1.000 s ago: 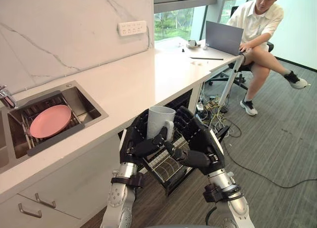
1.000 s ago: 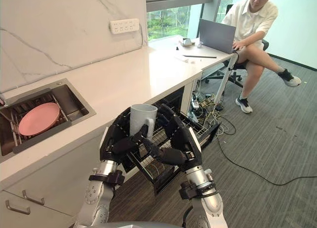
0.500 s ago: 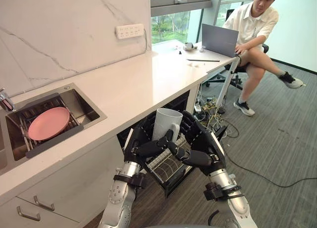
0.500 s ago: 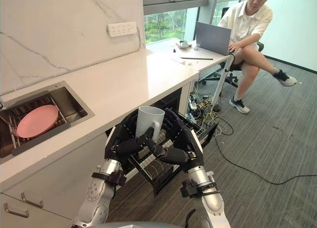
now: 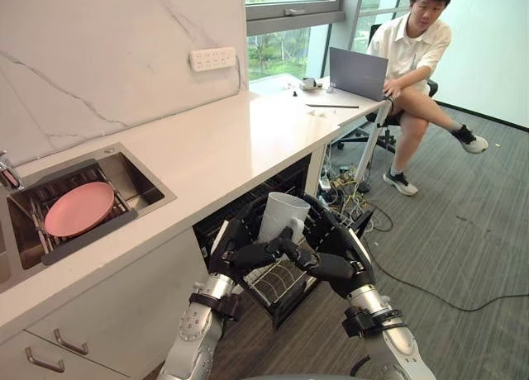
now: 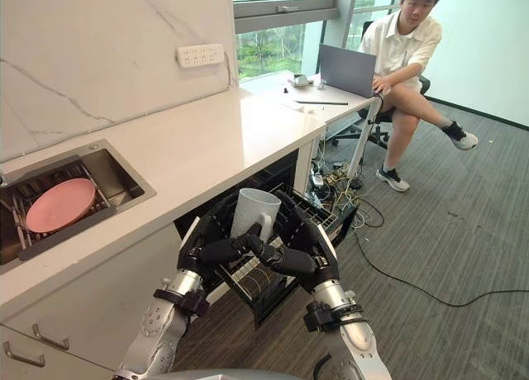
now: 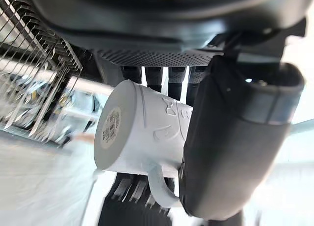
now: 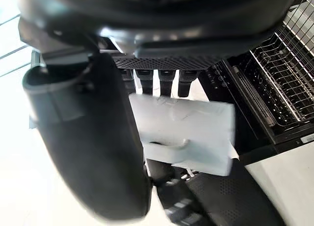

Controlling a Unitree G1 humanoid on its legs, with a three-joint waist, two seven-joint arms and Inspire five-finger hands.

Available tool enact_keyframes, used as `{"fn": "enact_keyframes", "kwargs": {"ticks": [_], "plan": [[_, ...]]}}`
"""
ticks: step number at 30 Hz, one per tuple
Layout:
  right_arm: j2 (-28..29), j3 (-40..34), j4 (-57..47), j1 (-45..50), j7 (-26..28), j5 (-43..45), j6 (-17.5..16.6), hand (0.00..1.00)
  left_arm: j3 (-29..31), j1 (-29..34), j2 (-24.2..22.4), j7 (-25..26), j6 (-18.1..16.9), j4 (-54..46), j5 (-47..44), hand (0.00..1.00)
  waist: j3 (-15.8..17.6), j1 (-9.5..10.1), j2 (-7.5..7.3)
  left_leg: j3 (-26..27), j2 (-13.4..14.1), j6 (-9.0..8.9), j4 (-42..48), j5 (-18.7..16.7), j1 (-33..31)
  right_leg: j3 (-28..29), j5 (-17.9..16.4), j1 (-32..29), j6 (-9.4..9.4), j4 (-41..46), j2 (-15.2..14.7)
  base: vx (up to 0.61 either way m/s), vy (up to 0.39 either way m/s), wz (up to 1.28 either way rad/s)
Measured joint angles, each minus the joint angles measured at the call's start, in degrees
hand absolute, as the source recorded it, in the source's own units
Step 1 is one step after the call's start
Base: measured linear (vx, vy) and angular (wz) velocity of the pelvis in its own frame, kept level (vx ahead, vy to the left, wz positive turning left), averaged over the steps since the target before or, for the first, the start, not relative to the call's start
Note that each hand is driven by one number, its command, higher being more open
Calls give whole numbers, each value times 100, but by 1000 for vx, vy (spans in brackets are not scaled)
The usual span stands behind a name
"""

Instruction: Walk over to the sink, pick up the cup, carry it to the dishwasher, place the cup inside the dishwasher, then close the dishwasher door

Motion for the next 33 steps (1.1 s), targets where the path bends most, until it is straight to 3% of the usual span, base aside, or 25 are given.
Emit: {"fn": "enact_keyframes", "kwargs": {"ticks": [8, 9, 16, 21, 22, 28, 33], "plan": [[-20, 108, -57, 2, -361, 152, 231, 90, -1, -4, -16, 9, 8, 153, 76, 30, -44, -3, -66, 7, -3, 5, 8, 14, -1, 9, 12, 0, 3, 0, -5, -8, -4, 0], [-20, 147, -73, 2, -430, 152, 286, 30, -2, 8, 19, 33, 5, 153, 107, 30, -44, -4, -66, 7, -2, 3, 5, 19, -1, 4, 12, 0, 3, 0, -6, 0, 0, 0], [-22, 259, -78, 2, -831, 165, 674, 30, -4, 142, 219, 282, -119, 178, 589, 30, -46, -6, -70, -3, -5, 2, -4, 30, -5, -12, 13, -1, 3, -1, -11, 0, 0, 0], [-109, 87, -39, -27, -1018, 89, 702, 30, -342, 310, 389, 509, -266, 50, 1152, 30, -87, 8, -119, -51, -29, 18, -12, 40, -26, -58, 13, -2, 4, -10, -38, 0, 0, 5], [-100, 82, -43, -38, -1002, 90, 678, 30, -407, 373, 357, 752, -263, -46, 1263, 90, -108, 5, -144, -64, -29, 20, -9, 42, -30, -73, 13, 1, 4, -17, -40, 0, 0, 3], [273, 83, -49, -275, -925, 44, 317, 30, -451, 611, 38, 1453, -302, -624, 1628, 90, -121, 87, -168, -148, -27, 30, 24, 62, -68, -183, -24, 19, 33, -32, -53, -18, -12, 8], [649, 40, -78, -403, -731, -40, 1, 30, -244, 635, -367, 1672, -536, -970, 1756, 90, -118, 166, -174, -258, -17, 26, 69, 68, -136, -318, -49, 28, 13, -32, -59, -20, -25, 12]]}}
